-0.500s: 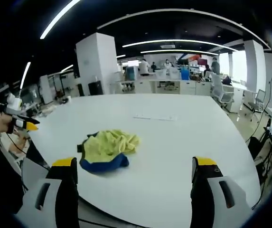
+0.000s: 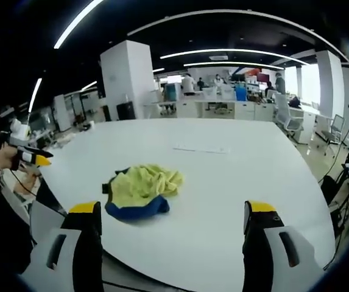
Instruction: Fold the garment on the visible template until the final outline fits inside the template.
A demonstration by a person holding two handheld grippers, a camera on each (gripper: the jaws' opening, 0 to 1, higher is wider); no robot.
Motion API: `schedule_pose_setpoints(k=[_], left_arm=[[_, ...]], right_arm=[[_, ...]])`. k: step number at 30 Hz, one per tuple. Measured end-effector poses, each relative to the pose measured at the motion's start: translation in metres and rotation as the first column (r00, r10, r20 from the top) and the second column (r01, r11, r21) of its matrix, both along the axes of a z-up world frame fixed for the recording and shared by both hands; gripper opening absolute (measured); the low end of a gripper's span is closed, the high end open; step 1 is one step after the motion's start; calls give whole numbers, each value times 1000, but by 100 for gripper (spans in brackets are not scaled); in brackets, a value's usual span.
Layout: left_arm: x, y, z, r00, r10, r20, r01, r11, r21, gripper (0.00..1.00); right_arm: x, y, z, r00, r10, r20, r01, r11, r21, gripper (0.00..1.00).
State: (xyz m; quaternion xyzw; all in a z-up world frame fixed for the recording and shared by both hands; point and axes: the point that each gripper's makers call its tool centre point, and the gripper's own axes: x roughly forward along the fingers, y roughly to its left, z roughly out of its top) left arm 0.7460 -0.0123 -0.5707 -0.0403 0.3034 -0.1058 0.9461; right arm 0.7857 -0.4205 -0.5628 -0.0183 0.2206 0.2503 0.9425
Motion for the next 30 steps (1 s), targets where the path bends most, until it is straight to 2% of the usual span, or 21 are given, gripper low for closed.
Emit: schedule_pose_setpoints(k=[14, 22, 30], left_arm=[[-5, 8, 1, 1000, 17, 3, -17, 1000, -2, 100], [-12, 9, -8, 1000, 21, -16, -21, 1000, -6, 100], [-11, 8, -11, 1000, 3, -22, -4, 1000, -7, 99]], right_arm=[[2, 2, -3, 1000, -17, -2, 17, 1000, 22, 100], [1, 8, -9, 1000, 2, -15, -2, 1000, 3, 100], [2, 16, -7, 1000, 19, 1, -19, 1000, 0, 100]])
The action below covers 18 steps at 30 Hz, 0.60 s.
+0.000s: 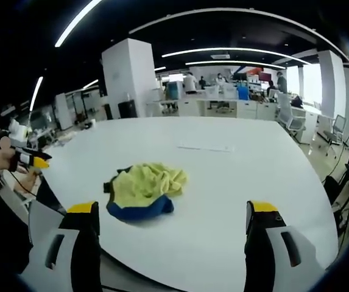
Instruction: Fold the garment on the visible template until the final outline fits inside the template.
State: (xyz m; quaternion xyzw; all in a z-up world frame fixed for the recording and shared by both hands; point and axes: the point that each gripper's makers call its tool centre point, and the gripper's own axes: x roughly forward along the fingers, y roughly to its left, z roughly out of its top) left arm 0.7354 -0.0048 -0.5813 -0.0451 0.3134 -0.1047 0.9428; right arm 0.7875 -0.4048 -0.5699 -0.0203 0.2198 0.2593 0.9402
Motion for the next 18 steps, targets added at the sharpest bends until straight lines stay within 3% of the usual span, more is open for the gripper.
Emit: schedule_pose_setpoints(k=[18], left_arm=[[6, -3, -3, 1000, -23, -9, 23, 1000, 2, 96]], right_arm=[[0, 1, -9, 1000, 22, -16, -22, 1000, -22, 97]])
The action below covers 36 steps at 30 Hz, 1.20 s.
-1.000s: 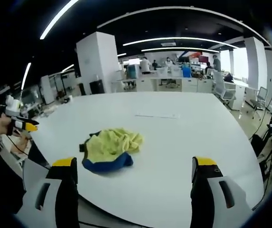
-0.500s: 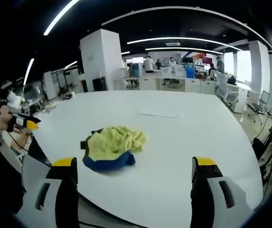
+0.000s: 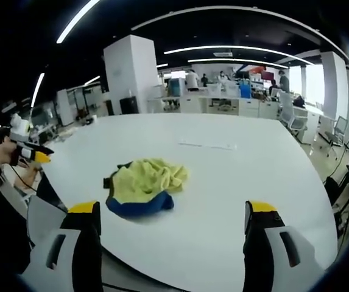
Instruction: Fold the garment on the visible template until the final outline fits inside the template.
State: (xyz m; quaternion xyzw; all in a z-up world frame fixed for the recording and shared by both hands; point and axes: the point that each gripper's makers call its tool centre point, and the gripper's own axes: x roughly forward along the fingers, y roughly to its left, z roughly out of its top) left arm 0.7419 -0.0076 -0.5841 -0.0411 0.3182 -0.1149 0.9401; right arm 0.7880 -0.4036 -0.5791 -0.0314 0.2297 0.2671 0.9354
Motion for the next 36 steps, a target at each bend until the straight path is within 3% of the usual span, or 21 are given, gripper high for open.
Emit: schedule_pose_setpoints(k=[13, 22, 29, 36], left_arm=[[2, -2, -9, 1000, -23, -18, 23, 1000, 0, 93], [9, -6, -21, 997, -65, -30, 65, 998, 4, 89], [24, -12, -27, 989, -143, -26, 144, 989, 34, 85], [42, -17, -33, 980, -195, -20, 196, 979, 57, 77]], right_arm=[[1, 9, -5, 999, 33, -11, -33, 999, -3, 91], [2, 30, -14, 993, 114, -22, -114, 993, -29, 87], [10, 46, -17, 985, 171, 9, -170, 981, -93, 82], [13, 71, -25, 974, 225, 9, -223, 969, -103, 74]])
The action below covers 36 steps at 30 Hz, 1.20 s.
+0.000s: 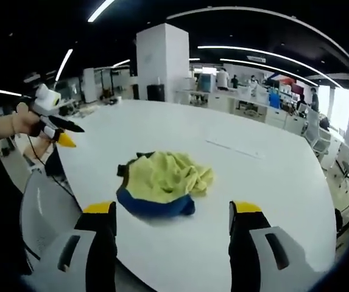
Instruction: Fold the garment on the visible template until the final outline fits inside the template.
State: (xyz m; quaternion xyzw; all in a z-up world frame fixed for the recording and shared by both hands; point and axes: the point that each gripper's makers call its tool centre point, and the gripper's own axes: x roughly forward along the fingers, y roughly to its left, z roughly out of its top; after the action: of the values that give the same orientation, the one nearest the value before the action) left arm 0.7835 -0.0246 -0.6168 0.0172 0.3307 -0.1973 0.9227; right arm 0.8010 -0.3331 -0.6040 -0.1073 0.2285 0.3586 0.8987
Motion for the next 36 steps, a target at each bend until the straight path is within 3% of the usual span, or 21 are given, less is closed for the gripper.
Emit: schedule_pose_setpoints(k=[5, 14, 23, 30, 36], left_arm=[[12, -2, -6, 1000, -22, 2, 22, 999, -34, 70], [31, -3, -21, 995, -95, 4, 95, 995, 25, 61], [51, -9, -37, 973, -233, 4, 232, 970, 78, 54], [66, -11, -52, 952, -305, -16, 305, 948, 88, 48], [75, -13, -67, 944, -328, -36, 329, 941, 73, 44]], right_arm=[[-1, 23, -10, 997, 77, -23, -78, 997, -13, 69], [-4, 62, -18, 981, 188, -43, -189, 982, -15, 59], [-9, 101, -40, 952, 296, -76, -300, 953, -49, 55], [-11, 126, -59, 931, 353, -92, -360, 930, -75, 48], [-11, 146, -82, 913, 392, -114, -404, 907, -114, 42]])
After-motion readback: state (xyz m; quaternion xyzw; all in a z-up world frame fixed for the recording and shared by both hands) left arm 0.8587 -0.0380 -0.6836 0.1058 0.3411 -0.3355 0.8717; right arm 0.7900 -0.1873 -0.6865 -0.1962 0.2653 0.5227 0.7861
